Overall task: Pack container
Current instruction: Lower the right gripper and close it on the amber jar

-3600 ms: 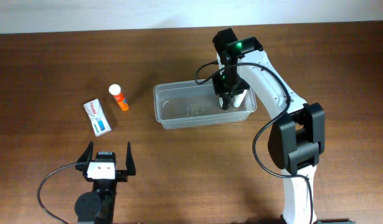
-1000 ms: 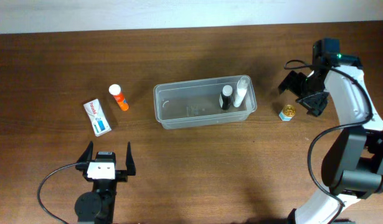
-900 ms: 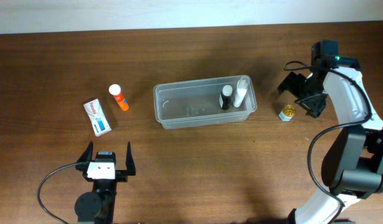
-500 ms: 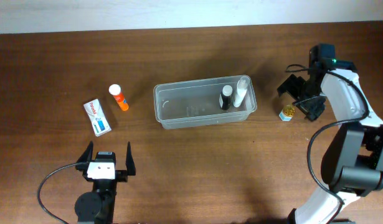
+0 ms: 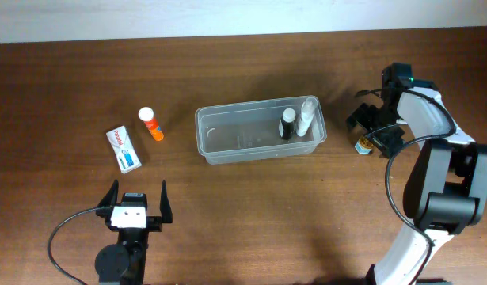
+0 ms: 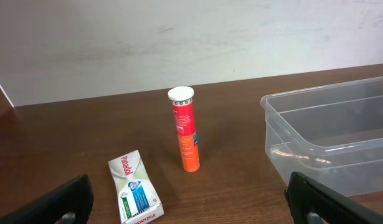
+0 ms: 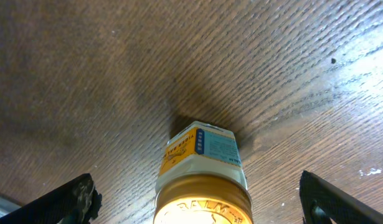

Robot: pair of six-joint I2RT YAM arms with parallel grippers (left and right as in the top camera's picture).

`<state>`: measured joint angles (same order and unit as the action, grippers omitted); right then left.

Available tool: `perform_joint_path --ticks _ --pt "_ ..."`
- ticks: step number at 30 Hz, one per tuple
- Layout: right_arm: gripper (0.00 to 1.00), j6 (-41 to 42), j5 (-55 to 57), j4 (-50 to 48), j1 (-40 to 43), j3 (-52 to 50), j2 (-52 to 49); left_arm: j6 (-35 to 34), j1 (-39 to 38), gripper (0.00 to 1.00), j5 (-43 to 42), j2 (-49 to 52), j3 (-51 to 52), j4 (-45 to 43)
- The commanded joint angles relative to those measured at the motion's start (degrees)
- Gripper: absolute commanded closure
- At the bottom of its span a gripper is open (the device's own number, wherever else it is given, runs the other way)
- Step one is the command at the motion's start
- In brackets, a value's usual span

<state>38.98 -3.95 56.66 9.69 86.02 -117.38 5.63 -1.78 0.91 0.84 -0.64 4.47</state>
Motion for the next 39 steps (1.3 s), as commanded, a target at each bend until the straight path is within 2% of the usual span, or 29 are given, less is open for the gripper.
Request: perform_joint_path --ticks 1,9,13,23,29,34,39 --pt "0.04 0.52 1.20 -0.31 -0.31 -0.33 -1.40 0.92 0.31 0.00 0.33 -0.44 0.11 0.26" --pt "0.16 0.52 1.22 -0.85 -0.33 -0.63 -1.57 0.92 0.31 0.01 0.33 -0.44 0.11 0.28" --pt "0.25 0.52 1.20 -1.18 -0.31 -1.14 -2.05 0.92 0.31 0.01 0.33 -0.44 0.11 0.26" --pt "0.26 0.52 1.22 -1.20 -0.33 -1.29 -2.27 0.92 0.31 0.01 0.33 -0.44 0.11 0.26" --pt "0.33 0.52 1.18 -1.01 -0.33 -1.29 -2.27 0.92 0.31 0.01 0.33 -0.44 0.11 0.26" --pt "0.34 0.26 1.20 -1.03 -0.33 -1.29 -2.27 0.92 0.31 0.01 0.33 -0.44 0.11 0.26" --pt "0.42 0.24 1.22 -1.16 -0.33 -1.29 -2.27 0.92 0.31 0.01 0.33 -0.44 0.11 0.26"
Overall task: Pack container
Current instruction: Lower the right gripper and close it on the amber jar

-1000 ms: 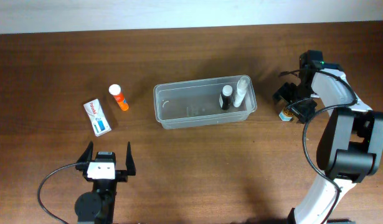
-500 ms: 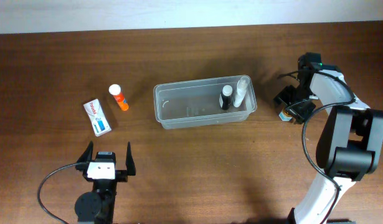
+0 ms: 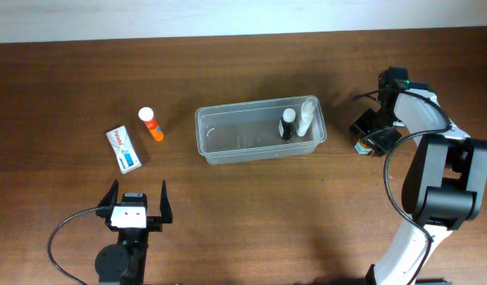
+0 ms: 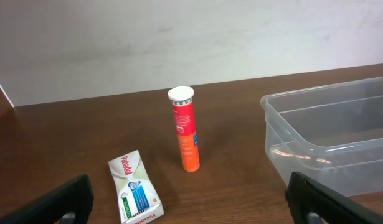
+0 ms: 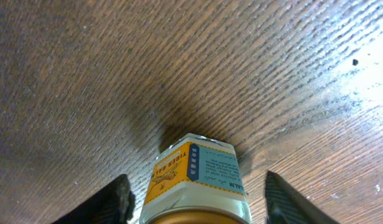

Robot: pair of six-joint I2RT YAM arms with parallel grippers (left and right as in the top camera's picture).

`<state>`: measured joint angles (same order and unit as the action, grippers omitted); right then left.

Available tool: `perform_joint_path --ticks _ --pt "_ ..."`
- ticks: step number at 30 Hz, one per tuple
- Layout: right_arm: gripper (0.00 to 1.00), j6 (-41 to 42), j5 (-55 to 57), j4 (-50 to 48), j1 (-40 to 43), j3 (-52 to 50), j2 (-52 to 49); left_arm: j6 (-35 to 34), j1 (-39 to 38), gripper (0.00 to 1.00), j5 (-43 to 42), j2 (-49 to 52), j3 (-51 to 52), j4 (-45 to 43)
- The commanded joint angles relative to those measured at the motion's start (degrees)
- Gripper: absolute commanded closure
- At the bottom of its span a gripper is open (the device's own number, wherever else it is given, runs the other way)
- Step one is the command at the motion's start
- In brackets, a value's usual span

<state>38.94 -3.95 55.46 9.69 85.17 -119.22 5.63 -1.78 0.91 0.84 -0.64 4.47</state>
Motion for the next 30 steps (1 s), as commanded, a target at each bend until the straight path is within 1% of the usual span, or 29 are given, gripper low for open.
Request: perform_joint_path --ticks 1,8,10,12,21,30 --pt "0.43 -0.26 1.22 -0.07 -0.33 -0.44 -0.44 0.92 0.31 0.01 0.33 -0.44 0.11 0.26" --pt "0.45 -2.69 1.20 -0.50 -0.31 -0.44 -0.44 0.92 0.31 0.01 0.33 -0.44 0.11 0.26" --pt "0.50 -3.34 1.20 -0.50 -0.31 -0.44 -0.44 0.92 0.31 0.01 0.33 -0.44 0.11 0.28" --pt "0.52 -4.22 1.20 -0.66 -0.31 -0.44 -0.44 0.92 0.31 0.01 0.33 -0.44 0.11 0.28" --pt "0.52 -6.12 1.18 -0.85 -0.31 -0.44 -0.44 0.92 0.31 0.01 0.33 -0.44 0.11 0.26" --pt "0.53 -10.71 1.20 -0.92 -0.31 -0.44 -0.44 0.92 0.31 0.01 0.33 -0.44 0.11 0.28"
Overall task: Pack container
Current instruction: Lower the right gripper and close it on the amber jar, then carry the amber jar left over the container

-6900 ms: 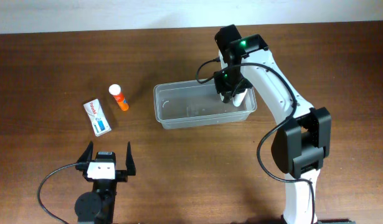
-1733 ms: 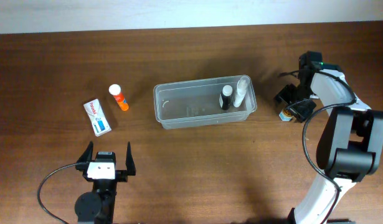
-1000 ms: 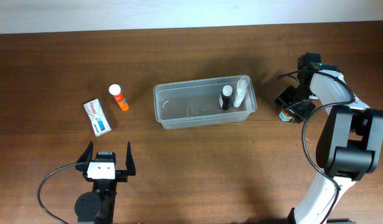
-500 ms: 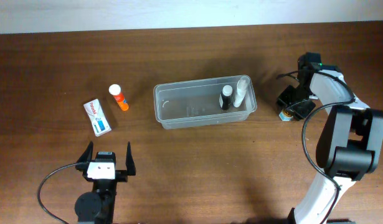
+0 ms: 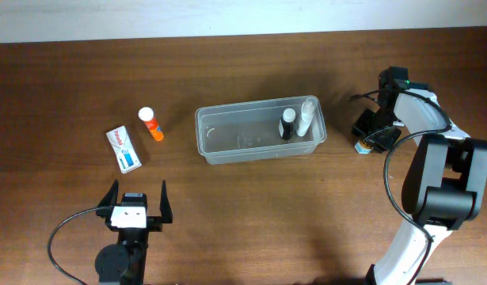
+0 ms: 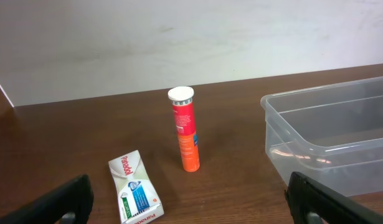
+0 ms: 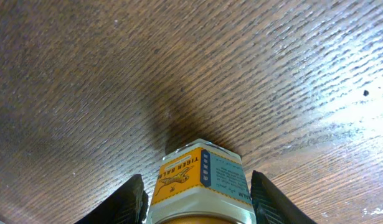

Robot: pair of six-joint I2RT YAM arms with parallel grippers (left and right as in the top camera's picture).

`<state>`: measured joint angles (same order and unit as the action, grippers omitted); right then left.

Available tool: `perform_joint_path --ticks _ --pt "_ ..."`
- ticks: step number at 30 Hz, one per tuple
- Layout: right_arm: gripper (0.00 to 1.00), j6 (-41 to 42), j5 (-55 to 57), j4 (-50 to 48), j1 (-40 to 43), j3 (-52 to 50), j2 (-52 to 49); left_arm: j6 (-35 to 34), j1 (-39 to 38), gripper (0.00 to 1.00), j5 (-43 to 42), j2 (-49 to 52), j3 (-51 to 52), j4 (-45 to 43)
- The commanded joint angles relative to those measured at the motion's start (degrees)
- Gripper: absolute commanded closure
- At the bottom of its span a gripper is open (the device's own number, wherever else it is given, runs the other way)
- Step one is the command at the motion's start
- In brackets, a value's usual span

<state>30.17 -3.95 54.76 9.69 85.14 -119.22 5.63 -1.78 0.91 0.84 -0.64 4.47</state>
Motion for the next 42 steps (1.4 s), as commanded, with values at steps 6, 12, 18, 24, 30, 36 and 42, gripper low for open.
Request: perform_joint_path --ticks 6,12,18,24,30,36,42 --pt "0.58 -3.85 1.20 -0.42 -0.31 -0.42 -0.44 0.92 0.31 0.01 0.33 -0.44 0.11 0.26" --pt "0.61 -3.87 1.18 -0.37 -0.31 -0.42 -0.44 0.92 0.31 0.01 0.33 -0.44 0.11 0.26" --pt "0.65 -3.82 0.70 -0.37 -0.31 -0.42 -0.44 0.92 0.31 0.01 0.33 -0.44 0.11 0.26" --pt "0.64 -3.82 -4.70 -0.11 -0.31 -0.28 -0.42 0.92 0.31 0.00 0.33 -0.44 0.11 0.26" --pt "0.61 -3.78 -5.33 1.49 -0.31 -0.28 -0.42 0.92 0.31 0.01 0.33 -0.44 0.11 0.28" --pt "0.70 -3.78 -5.35 1.60 -0.31 -0.04 -0.42 0.92 0.31 0.01 0.33 -0.44 0.11 0.26" --pt "0.73 -3.80 -5.33 3.39 -0.31 1.88 -0.39 0.92 0.31 0.01 0.33 -0.44 0.11 0.26"
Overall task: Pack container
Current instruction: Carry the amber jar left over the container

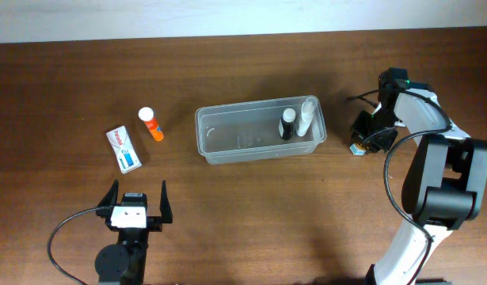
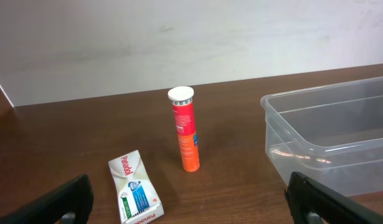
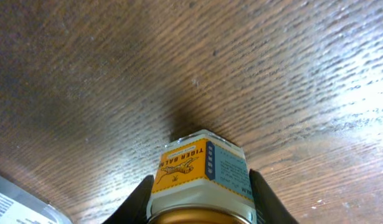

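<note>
A clear plastic container (image 1: 235,136) sits mid-table with a black-capped bottle (image 1: 287,123) and a white bottle (image 1: 306,115) at its right end. To its right, my right gripper (image 1: 363,134) is shut on a Tiger Balm jar (image 3: 200,167); the black fingers (image 3: 141,198) press both of its sides. Whether the jar touches the table I cannot tell. An orange tube (image 2: 185,129) stands upright, and a Panadol box (image 2: 135,188) lies flat at the left. My left gripper (image 2: 190,200) is open near the front edge, holding nothing.
The container's corner (image 3: 14,200) shows at the lower left of the right wrist view, close to the jar. The right arm's cable (image 1: 397,182) loops over the table's right side. The pale wall (image 2: 179,37) runs along the table's back edge.
My right gripper's fingers stood just beside the jar and now press on it. Gripper and jar sit slightly further left, and the container's corner now shows in the wrist view. The left arm is unchanged.
My right gripper was wide open around the Tiger Balm jar right of the container. Then its fingers were closer in, then nearly against the jar's sides. Now they grip it, slightly nearer the container. The left gripper stayed open and still throughout.
</note>
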Robot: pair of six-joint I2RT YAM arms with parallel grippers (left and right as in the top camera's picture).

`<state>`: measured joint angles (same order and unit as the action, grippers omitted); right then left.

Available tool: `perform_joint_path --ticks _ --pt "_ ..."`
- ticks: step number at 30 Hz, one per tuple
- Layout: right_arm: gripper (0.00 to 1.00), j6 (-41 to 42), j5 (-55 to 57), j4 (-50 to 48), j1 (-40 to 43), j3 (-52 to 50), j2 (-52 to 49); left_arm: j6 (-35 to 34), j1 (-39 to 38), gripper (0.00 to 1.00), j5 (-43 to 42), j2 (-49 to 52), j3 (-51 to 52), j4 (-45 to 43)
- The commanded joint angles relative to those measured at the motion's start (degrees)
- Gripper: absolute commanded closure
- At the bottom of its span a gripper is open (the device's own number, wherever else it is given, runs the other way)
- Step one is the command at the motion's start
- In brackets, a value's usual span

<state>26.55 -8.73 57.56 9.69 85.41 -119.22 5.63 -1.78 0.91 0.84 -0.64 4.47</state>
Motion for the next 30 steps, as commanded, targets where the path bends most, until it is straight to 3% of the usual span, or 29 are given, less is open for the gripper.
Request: perform_joint_path --ticks 1,10,19,25,30 --pt "0.73 -0.17 -0.55 0.90 -0.31 2.01 -0.39 0.92 0.31 0.01 0.33 -0.44 0.11 0.28" --pt "0.73 -0.22 0.33 8.76 -0.31 12.04 -0.04 0.92 0.31 0.01 0.33 -0.44 0.11 0.28" --pt "0.73 -3.89 0.35 28.24 -1.36 37.13 0.24 0.92 0.31 0.01 0.33 -0.44 0.11 0.26" --pt "0.73 -5.38 0.37 37.22 -5.40 49.29 0.26 0.92 0.31 0.01 0.33 -0.44 0.11 0.26" --pt "0.73 -8.50 0.39 39.63 -12.17 52.83 0.33 0.92 0.31 0.00 0.33 -0.44 0.11 0.26"
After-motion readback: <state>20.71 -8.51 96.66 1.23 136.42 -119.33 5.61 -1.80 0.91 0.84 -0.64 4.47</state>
